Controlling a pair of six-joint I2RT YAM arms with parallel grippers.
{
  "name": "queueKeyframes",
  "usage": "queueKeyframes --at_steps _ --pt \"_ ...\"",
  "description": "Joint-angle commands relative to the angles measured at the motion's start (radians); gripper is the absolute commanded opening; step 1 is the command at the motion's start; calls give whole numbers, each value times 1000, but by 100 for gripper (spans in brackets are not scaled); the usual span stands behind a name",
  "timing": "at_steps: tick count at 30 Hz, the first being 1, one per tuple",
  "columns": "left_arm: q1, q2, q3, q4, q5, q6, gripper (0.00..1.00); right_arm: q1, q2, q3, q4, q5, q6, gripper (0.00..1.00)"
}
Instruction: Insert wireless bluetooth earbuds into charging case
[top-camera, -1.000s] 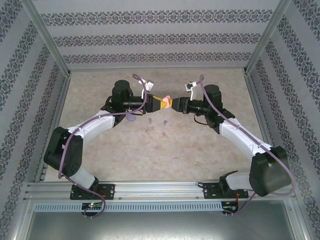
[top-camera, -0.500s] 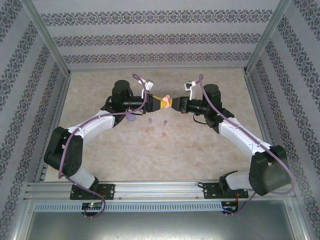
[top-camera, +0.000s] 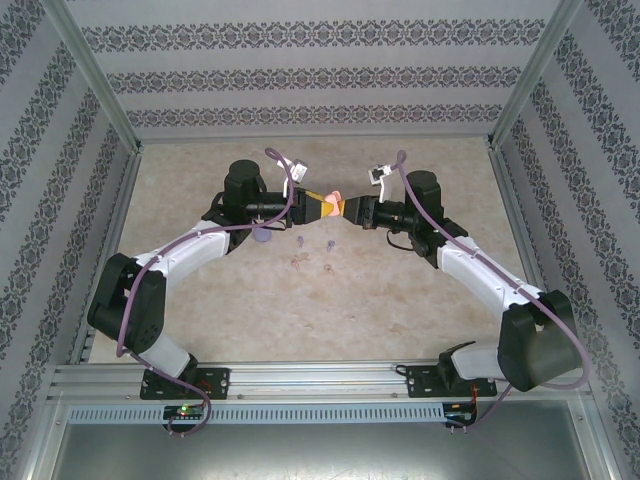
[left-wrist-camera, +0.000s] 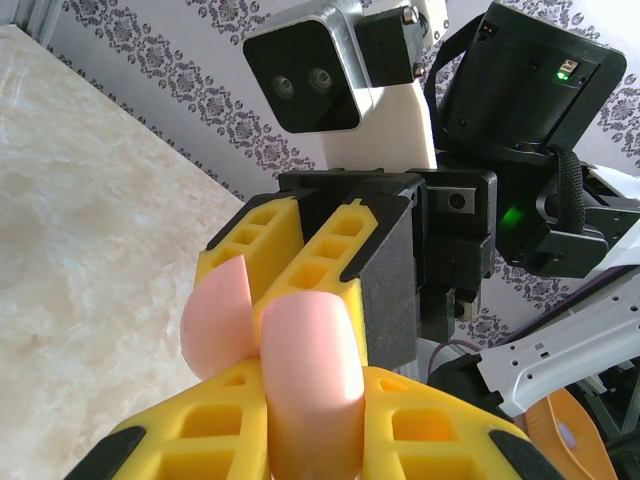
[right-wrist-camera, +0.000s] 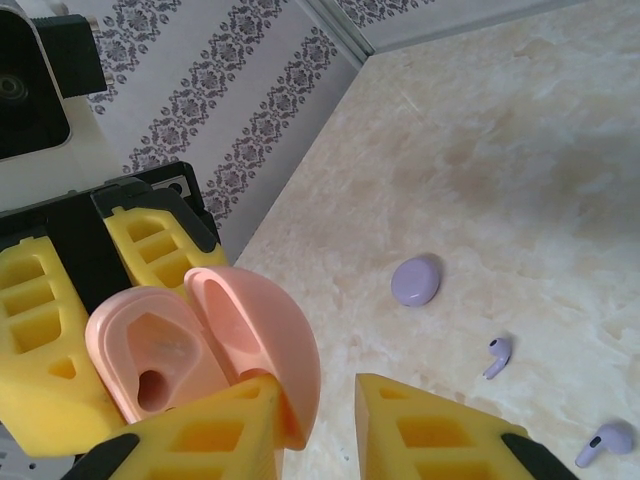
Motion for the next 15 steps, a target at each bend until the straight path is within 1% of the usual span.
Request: queueKeyframes --at_steps 1,6,9,11,13,15 --pt "-9 -14 34 13 40 20 0 -6 9 10 19 17 -1 24" --pt "-12 -9 36 4 46 24 0 0 29 51 23 11 10 21" --pt "-14 -4 40 -4 49 25 0 5 36 72 19 3 8 14" --pt "-15 0 43 -13 48 31 0 9 40 81 10 0 4 7" --pt "-16 4 47 -17 48 32 0 10 39 85 1 -3 -1 3" --pt "-15 3 48 -24 42 35 4 10 36 88 -8 -3 -7 0"
